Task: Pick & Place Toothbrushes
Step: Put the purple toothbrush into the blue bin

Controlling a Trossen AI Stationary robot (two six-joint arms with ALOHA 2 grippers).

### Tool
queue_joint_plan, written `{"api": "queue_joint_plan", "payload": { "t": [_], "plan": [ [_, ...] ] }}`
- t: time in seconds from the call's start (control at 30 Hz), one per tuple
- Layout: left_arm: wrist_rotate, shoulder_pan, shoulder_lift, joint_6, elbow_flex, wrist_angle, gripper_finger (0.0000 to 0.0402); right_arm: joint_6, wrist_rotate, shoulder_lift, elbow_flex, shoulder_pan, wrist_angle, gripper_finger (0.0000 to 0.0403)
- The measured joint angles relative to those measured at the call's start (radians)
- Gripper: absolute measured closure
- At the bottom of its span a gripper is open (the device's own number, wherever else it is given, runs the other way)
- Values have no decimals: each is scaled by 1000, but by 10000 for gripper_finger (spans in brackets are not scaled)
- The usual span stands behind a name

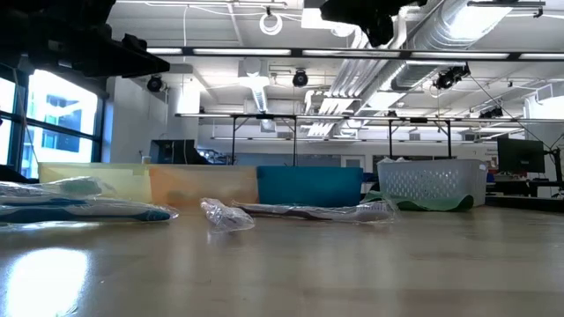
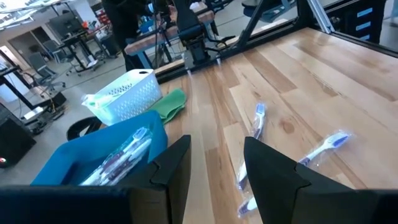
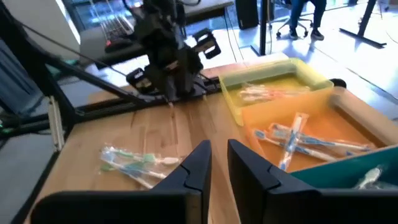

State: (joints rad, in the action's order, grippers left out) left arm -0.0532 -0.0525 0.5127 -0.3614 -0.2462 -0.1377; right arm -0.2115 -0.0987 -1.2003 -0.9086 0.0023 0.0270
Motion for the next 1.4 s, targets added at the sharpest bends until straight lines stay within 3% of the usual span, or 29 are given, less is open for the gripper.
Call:
{"api": "queue_joint_plan", "payload": {
  "t": [0.23,0.73,0.9,1.23,1.4],
  "plan": [
    [0,0,0,-54,0,13,258,42,-90,-117,-131,84,-124,372],
    [14,0,0,-174,0,17,258,2,-105,-453,-449,89,-541,377],
    [14,0,0,-184,0,29,258,1,-46,-519,-517,90,-655,377],
    [13,0,0,-212,0,6,258,6,98,-593,-522,96,-675,375],
    [13,0,0,-221,0,-1,258,1,103,-659,-522,104,-679,335]
  ]
}}
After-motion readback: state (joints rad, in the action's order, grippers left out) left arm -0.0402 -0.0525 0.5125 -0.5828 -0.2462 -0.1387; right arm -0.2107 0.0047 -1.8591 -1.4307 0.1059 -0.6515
